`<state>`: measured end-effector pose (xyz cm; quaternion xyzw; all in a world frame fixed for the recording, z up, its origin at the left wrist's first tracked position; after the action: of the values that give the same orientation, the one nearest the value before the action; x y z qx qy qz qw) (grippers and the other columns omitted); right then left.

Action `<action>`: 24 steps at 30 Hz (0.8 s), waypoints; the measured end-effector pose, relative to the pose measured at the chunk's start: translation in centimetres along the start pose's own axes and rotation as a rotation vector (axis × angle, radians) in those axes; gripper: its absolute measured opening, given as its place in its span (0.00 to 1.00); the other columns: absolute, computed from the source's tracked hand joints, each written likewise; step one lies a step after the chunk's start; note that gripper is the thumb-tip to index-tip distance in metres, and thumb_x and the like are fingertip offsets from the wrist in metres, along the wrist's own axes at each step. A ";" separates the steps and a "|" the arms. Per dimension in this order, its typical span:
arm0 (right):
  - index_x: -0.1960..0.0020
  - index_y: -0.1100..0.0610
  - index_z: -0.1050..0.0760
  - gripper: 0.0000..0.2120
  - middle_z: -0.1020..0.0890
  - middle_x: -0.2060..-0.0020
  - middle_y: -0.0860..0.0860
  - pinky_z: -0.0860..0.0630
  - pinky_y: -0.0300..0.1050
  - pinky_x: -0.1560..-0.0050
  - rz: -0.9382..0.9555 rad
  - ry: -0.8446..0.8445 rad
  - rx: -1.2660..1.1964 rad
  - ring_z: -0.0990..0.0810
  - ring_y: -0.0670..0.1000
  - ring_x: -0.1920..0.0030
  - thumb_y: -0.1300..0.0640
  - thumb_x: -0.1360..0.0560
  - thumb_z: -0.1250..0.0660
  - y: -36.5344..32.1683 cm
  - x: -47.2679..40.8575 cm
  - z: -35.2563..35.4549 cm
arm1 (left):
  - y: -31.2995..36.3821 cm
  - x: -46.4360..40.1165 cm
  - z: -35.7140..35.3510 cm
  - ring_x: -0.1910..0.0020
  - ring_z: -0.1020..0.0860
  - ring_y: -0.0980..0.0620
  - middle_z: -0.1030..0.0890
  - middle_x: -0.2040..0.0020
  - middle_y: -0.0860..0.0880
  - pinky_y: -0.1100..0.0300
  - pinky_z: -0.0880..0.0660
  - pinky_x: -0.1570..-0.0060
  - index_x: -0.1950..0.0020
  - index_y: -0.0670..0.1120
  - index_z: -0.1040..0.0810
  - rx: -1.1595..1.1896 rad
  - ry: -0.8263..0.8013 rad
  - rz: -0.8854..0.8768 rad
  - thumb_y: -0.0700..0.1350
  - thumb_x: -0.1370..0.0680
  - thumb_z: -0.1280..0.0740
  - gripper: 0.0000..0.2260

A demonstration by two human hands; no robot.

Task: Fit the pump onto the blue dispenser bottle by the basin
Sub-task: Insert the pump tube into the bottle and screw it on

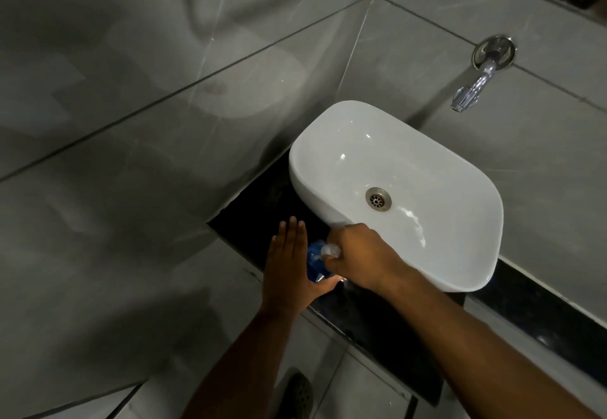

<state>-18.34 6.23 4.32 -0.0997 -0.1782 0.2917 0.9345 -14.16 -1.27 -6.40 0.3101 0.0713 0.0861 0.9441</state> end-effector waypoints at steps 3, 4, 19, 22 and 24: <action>0.44 0.57 0.21 0.14 0.17 0.51 0.54 0.21 0.47 0.54 0.020 -0.034 -0.074 0.18 0.55 0.51 0.56 0.30 0.29 0.6 0.0 0.1 | 0.3 -0.5 -0.1 0.24 0.47 0.43 0.41 0.24 0.40 0.45 0.46 0.28 0.24 0.41 0.49 -0.009 -0.002 -0.007 0.75 0.38 0.40 0.54; 0.39 0.56 0.22 0.20 0.17 0.46 0.54 0.21 0.48 0.47 0.035 -0.048 -0.100 0.18 0.55 0.46 0.58 0.31 0.28 0.6 0.0 0.3 | 0.4 -0.6 0.0 0.24 0.46 0.43 0.41 0.24 0.39 0.45 0.45 0.28 0.24 0.41 0.47 -0.010 0.005 -0.014 0.76 0.38 0.40 0.54; 0.44 0.58 0.24 0.14 0.19 0.50 0.55 0.20 0.52 0.51 0.104 -0.121 0.021 0.20 0.55 0.52 0.54 0.28 0.30 -0.2 -0.2 0.4 | 1.1 -0.4 0.8 0.24 0.45 0.41 0.40 0.24 0.38 0.39 0.39 0.30 0.25 0.39 0.44 0.029 0.092 -0.050 0.72 0.36 0.35 0.52; 0.47 0.60 0.23 0.09 0.19 0.51 0.56 0.20 0.53 0.50 0.131 -0.124 -0.030 0.20 0.55 0.53 0.59 0.27 0.32 0.0 -0.2 0.1 | 0.9 -0.3 0.9 0.24 0.46 0.41 0.40 0.24 0.38 0.39 0.39 0.30 0.24 0.40 0.44 0.043 0.098 -0.039 0.74 0.36 0.37 0.52; 0.52 0.60 0.23 0.06 0.19 0.55 0.55 0.20 0.52 0.54 0.096 -0.102 -0.046 0.19 0.54 0.56 0.58 0.25 0.34 0.5 -0.4 0.2 | 0.9 -0.3 0.9 0.24 0.45 0.41 0.40 0.24 0.38 0.39 0.39 0.30 0.24 0.40 0.46 0.027 0.103 -0.041 0.76 0.35 0.41 0.52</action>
<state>-19.02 6.41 4.21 -0.1145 -0.2272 0.3366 0.9066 -14.42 -1.11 -5.10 0.3166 0.1276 0.0815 0.9364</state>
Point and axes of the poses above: each hand's wrist, its own x-axis away from the middle knuckle, its own z-axis out of the back of the hand, y = z × x, the point moved 10 cm from there along -x, towards the middle knuckle
